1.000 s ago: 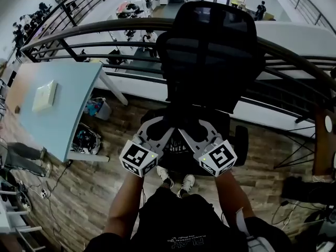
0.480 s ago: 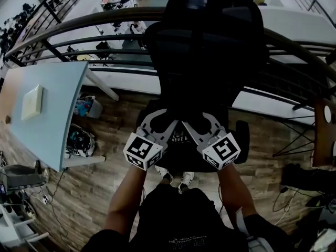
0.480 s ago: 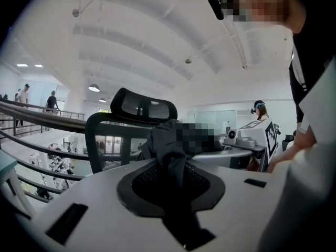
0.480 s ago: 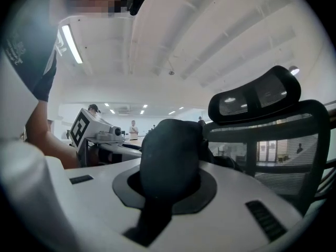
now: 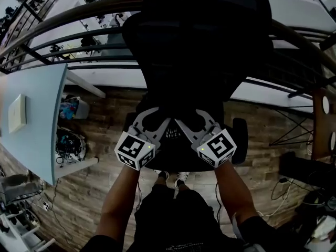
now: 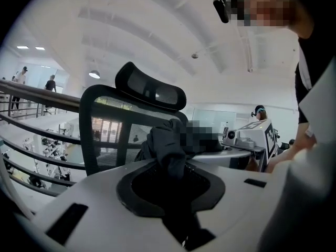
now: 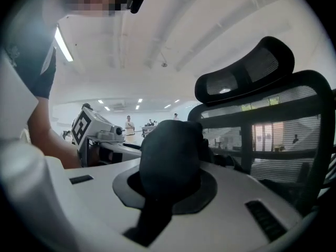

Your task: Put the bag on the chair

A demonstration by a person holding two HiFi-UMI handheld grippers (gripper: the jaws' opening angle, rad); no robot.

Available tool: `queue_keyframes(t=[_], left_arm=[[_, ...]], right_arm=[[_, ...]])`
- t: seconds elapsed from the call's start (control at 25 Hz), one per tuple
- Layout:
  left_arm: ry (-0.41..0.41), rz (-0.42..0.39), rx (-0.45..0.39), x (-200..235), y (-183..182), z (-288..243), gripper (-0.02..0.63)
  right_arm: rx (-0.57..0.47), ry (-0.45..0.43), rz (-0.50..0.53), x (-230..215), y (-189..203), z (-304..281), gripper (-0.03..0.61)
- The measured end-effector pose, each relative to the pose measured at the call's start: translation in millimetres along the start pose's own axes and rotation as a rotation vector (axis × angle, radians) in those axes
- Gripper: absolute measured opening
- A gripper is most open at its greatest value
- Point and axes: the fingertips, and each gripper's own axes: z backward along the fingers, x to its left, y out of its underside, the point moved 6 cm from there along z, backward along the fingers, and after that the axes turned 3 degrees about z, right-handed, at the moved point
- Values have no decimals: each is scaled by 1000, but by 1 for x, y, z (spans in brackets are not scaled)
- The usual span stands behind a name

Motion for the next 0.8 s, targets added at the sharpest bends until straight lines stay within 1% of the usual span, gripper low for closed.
queue_keyframes(t=[0.16, 0.36, 0.56, 0.72, 0.8], left_arm=[[4, 27, 6, 13, 11, -15, 87], [-6, 23, 22, 27, 28, -29, 87], [-15, 34, 50, 38, 49, -33, 87], [-6, 39, 80, 49, 66, -41, 87], [0, 43, 89, 52, 70, -44, 87]], right_arm=[[19, 31, -45, -13, 14, -7, 66], [49, 62, -57, -24, 35, -18, 66], [85, 52, -61, -26, 57, -26, 66], [130, 54, -56, -32, 76, -33, 66], [135, 55, -71, -34, 82, -35, 66]])
